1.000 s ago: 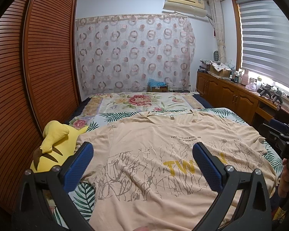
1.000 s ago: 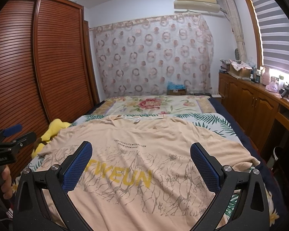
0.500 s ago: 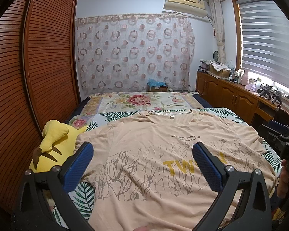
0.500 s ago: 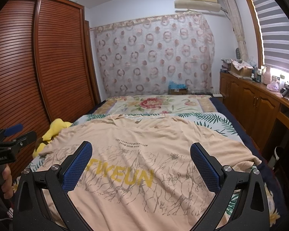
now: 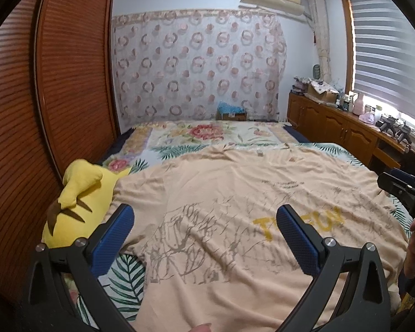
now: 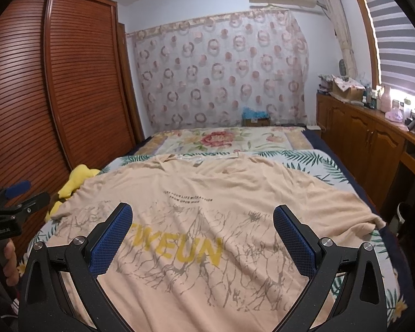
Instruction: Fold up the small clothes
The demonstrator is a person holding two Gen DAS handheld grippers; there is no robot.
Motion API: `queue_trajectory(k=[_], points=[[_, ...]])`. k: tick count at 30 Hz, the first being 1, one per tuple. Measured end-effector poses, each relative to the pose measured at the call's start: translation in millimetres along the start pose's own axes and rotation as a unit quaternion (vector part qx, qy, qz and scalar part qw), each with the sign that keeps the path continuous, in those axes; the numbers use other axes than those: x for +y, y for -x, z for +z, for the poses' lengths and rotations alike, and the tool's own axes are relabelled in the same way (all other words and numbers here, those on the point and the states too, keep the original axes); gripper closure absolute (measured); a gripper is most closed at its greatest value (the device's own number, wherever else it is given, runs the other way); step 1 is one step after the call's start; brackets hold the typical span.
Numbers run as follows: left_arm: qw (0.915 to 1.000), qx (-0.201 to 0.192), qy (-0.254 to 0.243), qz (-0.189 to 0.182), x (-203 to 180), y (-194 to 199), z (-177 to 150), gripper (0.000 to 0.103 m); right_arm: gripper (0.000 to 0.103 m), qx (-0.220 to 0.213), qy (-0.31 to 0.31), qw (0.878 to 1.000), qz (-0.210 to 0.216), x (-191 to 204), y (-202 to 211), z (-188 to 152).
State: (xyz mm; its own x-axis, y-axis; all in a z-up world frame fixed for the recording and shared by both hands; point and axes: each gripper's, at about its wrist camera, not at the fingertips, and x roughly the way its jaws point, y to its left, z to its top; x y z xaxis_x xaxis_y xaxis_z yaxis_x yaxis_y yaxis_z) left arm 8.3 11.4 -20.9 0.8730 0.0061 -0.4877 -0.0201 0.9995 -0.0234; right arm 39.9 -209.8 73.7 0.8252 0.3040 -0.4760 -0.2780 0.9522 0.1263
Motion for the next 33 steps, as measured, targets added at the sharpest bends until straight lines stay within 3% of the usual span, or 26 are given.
queue_trajectory(k=[13, 21, 24, 33], points=[[0.9988, 0.047, 0.013, 0.007, 67.9, -30.9, -14.3, 0.0, 0.0, 0.037, 0.002, 0.999, 0.007, -14.4, -30.7, -13.4], [0.9944, 0.1, 0.032, 0.012, 129.1, -51.3, -28.3, 0.003, 0.0, 0.073, 0.013, 0.997, 0.025, -12.7, -47.5, -26.2], [0.9921, 0.115, 0.049, -0.007, 144.9, -58.5, -33.1, 0.007, 0.0, 0.083, 0.021, 0.996, 0.025, -10.2, -54.1, -29.4], [0.9748, 0.181, 0.117, -0.058, 182.6, -101.6, -38.3, 0.021, 0.0, 0.118, 0.055, 0.991, 0.034, 1.4, -72.5, -30.5]])
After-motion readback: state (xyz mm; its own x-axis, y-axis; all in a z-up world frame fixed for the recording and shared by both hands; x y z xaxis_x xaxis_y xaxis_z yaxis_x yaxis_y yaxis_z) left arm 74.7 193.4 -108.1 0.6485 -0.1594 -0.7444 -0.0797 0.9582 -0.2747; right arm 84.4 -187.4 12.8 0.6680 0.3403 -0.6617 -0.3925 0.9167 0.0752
